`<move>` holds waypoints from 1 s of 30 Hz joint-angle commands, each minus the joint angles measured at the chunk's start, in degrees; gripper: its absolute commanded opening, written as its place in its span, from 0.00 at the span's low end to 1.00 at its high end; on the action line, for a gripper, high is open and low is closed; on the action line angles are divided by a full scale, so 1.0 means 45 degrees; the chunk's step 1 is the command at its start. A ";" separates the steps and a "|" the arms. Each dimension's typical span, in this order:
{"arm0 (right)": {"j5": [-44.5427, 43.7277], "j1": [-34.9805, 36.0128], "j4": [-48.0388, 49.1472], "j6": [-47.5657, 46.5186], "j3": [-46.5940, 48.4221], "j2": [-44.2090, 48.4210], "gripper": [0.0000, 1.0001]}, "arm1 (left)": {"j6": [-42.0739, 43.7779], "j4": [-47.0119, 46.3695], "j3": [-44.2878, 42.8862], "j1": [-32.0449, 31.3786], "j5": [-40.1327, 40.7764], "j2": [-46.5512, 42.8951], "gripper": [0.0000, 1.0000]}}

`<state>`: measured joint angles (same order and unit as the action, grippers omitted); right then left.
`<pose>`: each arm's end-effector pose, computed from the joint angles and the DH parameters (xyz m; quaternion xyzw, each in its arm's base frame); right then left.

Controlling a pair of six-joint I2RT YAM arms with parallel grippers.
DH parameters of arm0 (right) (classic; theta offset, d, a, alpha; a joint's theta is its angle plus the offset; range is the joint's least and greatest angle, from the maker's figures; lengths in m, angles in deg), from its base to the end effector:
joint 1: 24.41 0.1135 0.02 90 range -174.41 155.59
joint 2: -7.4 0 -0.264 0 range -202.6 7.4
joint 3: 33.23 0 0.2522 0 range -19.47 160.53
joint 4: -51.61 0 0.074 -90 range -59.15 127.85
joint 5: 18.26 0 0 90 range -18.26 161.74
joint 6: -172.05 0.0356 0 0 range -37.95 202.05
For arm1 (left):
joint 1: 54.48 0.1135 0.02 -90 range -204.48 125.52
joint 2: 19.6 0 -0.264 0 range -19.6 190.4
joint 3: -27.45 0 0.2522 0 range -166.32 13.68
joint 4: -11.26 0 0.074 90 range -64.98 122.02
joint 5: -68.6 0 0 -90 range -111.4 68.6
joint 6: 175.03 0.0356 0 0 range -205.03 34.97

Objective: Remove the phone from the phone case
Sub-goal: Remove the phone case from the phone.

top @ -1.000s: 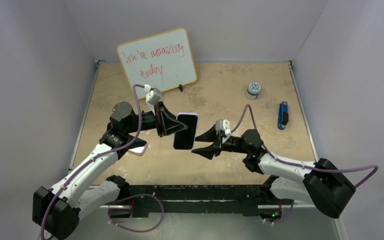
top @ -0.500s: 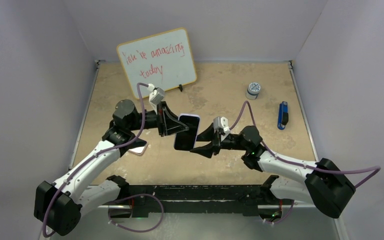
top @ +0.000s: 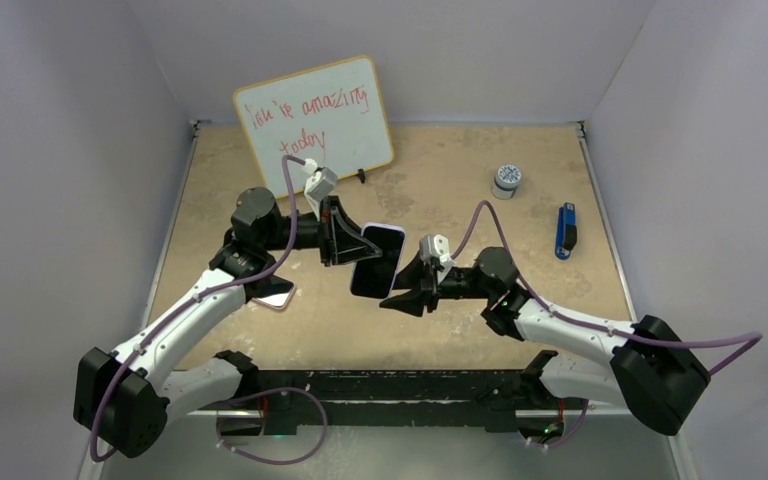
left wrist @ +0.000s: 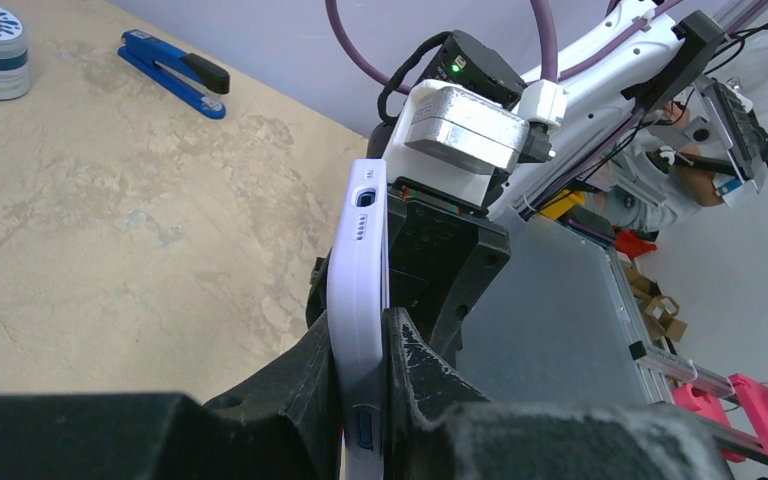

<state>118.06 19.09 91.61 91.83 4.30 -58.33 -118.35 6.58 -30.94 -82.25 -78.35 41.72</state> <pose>0.1493 0.1772 0.2552 -0.4603 0.4664 0.5416 0.5265 0.1972 -0.1375 0.3351 0.3122 0.6279 -0.6066 0.3747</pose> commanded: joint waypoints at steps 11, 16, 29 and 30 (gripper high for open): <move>0.0388 0.0085 -0.0080 -0.0277 0.0792 -0.0207 0.38 | 0.0638 -0.0505 -0.0489 0.0033 -0.0565 -0.0338 0.00; 0.0363 0.0114 -0.0018 -0.0334 0.0792 -0.0256 0.38 | 0.0832 -0.0333 -0.0436 0.0026 -0.0548 -0.0495 0.00; 0.0919 0.0128 0.0076 -0.1768 0.0635 -0.0319 0.00 | 0.0615 0.0183 -0.0578 0.0133 -0.0922 0.0119 0.00; 0.1007 0.0131 0.0033 -0.1972 0.0650 -0.0329 0.00 | 0.0609 0.0173 -0.0573 0.0145 -0.1020 0.0133 0.00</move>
<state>119.81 19.40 88.33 89.62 5.85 -60.17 -114.26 7.98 -31.15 -82.27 -82.54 41.70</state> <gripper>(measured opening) 0.055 0.172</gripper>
